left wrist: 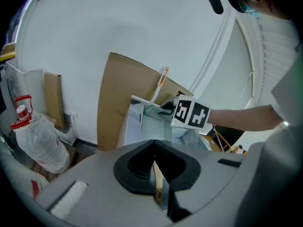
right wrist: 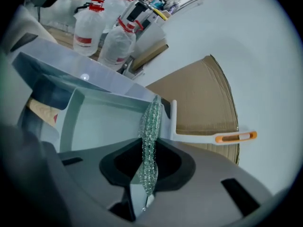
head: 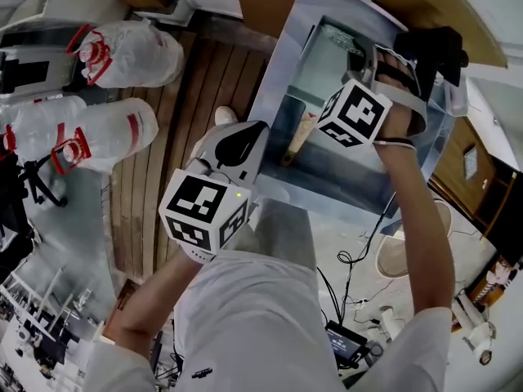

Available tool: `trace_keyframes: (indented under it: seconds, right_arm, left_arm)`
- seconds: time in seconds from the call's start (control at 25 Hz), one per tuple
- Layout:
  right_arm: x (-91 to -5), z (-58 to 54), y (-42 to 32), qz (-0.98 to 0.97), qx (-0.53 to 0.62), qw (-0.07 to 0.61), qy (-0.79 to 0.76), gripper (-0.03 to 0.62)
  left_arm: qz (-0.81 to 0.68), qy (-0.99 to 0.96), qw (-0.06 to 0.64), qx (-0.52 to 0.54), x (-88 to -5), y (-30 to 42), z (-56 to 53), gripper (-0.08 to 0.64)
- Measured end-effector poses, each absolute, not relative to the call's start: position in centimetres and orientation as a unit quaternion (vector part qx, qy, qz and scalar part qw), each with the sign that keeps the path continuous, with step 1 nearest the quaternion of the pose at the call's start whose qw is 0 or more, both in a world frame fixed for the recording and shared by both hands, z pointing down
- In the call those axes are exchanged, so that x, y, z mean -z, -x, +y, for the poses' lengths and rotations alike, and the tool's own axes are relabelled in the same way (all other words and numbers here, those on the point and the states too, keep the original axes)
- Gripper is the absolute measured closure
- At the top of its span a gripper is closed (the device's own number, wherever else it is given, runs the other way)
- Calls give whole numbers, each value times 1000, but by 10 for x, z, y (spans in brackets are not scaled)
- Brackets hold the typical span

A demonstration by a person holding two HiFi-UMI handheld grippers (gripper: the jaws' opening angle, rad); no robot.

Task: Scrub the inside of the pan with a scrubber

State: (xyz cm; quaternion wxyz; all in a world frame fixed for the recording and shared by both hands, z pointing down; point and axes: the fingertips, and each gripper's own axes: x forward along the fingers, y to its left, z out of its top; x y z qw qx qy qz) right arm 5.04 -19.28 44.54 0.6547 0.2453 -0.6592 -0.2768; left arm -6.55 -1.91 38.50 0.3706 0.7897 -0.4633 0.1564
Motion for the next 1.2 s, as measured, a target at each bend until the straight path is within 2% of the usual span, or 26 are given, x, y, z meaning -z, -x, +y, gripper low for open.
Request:
trace_keyframes:
  seconds: [0.44,1.2]
  right_arm:
    - [-489,-144,-39,-671,257,677,-160,537]
    - [-528,-72,-26,-729,85,677,-56,541]
  left_arm:
    - [-467,-786,374,-157,-388,69,-21,555]
    - [-467,-784,379,-158,-393,69,-9,555]
